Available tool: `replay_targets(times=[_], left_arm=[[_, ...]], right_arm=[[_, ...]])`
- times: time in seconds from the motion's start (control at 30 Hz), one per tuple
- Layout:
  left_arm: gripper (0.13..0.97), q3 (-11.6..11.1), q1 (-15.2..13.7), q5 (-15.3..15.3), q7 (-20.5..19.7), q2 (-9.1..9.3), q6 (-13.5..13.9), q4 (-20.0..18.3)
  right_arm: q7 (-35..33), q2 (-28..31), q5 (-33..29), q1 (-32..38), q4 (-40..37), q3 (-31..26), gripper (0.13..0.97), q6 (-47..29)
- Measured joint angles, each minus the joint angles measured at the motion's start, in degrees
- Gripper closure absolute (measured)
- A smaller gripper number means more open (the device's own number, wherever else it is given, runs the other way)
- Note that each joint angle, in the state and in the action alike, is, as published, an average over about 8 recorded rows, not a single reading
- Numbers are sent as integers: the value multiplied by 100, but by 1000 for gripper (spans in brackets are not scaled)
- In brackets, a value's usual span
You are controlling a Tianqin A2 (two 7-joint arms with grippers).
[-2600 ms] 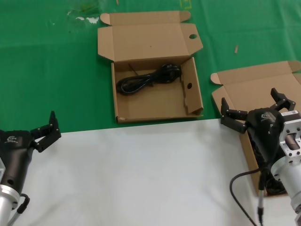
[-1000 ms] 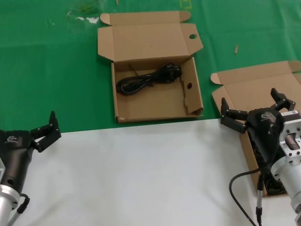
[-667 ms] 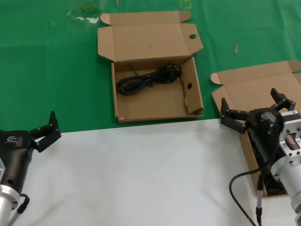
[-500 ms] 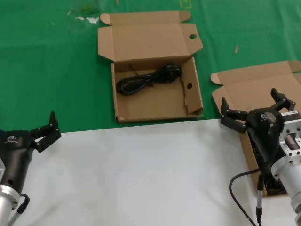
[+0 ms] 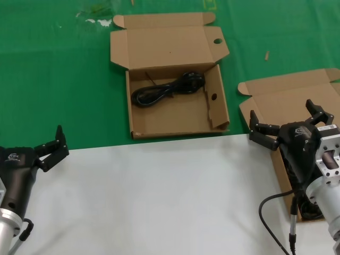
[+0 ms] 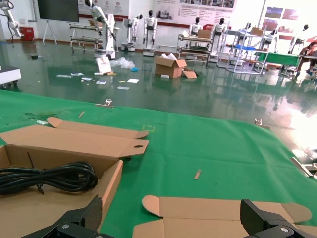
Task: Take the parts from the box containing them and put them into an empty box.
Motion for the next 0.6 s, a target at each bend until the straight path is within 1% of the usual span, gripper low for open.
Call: replay_targets(times=[0.6], left_arm=[[132, 0, 0, 0, 0, 0, 0, 0]], right_arm=[[0, 0, 0, 0, 0, 0, 129, 0]])
